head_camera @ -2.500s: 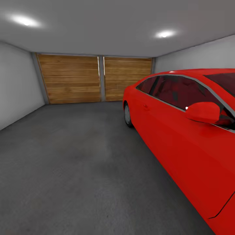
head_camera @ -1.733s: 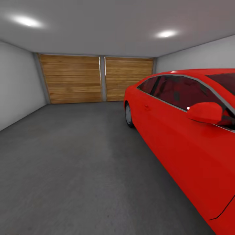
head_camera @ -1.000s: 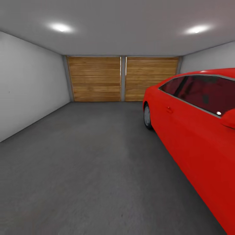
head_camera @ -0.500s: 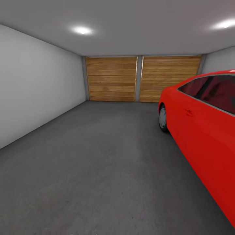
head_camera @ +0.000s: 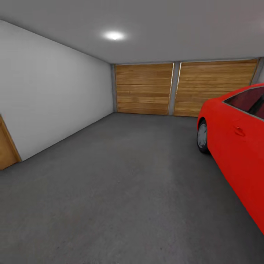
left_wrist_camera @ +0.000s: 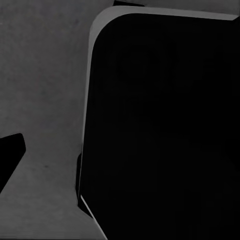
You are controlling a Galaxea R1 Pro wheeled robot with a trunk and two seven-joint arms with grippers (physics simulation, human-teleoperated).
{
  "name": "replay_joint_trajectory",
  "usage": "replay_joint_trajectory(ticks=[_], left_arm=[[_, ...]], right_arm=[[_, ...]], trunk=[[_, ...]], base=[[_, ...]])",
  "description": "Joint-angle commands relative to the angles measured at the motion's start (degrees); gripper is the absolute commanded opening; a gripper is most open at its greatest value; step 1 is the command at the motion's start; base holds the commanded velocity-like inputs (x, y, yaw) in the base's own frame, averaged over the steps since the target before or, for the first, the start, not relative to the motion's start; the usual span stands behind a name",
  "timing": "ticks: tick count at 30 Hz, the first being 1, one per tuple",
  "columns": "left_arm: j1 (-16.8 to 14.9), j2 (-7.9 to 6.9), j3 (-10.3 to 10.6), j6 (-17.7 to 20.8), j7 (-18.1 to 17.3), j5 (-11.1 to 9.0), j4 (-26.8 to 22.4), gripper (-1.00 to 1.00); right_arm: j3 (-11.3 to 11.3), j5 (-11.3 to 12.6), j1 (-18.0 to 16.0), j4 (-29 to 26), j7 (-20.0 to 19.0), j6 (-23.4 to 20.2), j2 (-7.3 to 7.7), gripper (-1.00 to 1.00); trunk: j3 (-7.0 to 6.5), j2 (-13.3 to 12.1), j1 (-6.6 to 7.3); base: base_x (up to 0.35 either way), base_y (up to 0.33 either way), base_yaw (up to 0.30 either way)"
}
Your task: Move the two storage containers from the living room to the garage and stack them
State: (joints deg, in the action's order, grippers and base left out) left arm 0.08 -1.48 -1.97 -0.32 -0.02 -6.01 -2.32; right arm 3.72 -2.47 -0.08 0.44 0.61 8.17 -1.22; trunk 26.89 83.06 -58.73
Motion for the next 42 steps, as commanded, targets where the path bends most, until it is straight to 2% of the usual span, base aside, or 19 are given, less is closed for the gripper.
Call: replay_joint_trajectory(ticks=[1,42], left_arm=[[0.0,0.0,-0.1,0.0,0.0,-0.5,0.0,1.0],[0.0,-0.01,-0.1,0.0,0.0,-0.5,0.0,1.0]], right_arm=[[0.3,-0.2,0.0,0.1,0.1,0.3,-0.06,1.0],[0.2,0.0,0.0,0.1,0.0,0.7,-0.1,1.0]], trunk=[[0.04,0.0,0.0],[0.04,0.0,0.0]], base=[[0.0,0.0,0.3],[0.0,0.0,0.3]])
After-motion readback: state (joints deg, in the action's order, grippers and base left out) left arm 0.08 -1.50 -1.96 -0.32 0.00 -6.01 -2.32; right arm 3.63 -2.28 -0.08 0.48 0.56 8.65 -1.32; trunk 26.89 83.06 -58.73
